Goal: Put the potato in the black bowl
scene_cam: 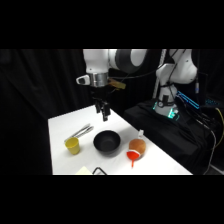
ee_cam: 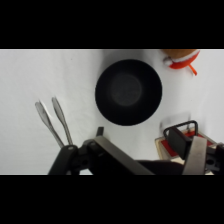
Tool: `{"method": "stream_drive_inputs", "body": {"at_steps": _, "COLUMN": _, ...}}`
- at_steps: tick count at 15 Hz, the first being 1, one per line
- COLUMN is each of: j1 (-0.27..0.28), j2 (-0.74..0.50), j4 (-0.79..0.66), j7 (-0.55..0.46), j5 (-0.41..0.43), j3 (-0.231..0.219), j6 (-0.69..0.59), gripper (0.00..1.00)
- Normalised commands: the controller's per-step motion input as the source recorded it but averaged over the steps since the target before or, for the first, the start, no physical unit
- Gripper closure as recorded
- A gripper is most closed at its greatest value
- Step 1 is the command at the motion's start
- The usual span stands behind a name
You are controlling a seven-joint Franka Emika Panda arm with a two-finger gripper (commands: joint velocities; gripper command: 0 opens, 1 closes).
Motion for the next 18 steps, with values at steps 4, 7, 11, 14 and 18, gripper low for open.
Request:
{"method": "stream_drive_inputs", "body": {"at_steps": 4, "j1": -0.003, "j2": -0.03, "j4": -0.04, "j7": -0.02, "j5": -0.006, "j3": 0.022, "j6": 0.01, "gripper": 0.0}}
{"method": "stream_drive_inputs", "body": {"at_steps": 7, "j1": 0.056, "j2": -0.18, "j4": -0.23, "j7": -0.12, "j5": 0.012, "j3": 0.083, "j6": 0.07, "gripper": 0.0}}
{"method": "stream_drive_inputs", "body": {"at_steps": 11, "j1": 0.112, "j2": -0.35, "j4": -0.41, "j7": -0.34, "j5": 0.104, "j3": 0.134, "j6": 0.12, "gripper": 0.0}}
{"method": "stream_drive_inputs", "body": {"at_steps": 14, "j1": 0.164, "j2": -0.38, "j4": -0.4, "j7": -0.4, "j5": 0.169, "j3": 0.155, "j6": 0.13, "gripper": 0.0}}
{"method": "stream_drive_inputs", "body": {"at_steps": 18, "j1": 0.17, "j2": -0.27, "j4": -0.34, "j7": -0.34, "j5": 0.198, "j3": 0.124, "j6": 0.21, "gripper": 0.0}}
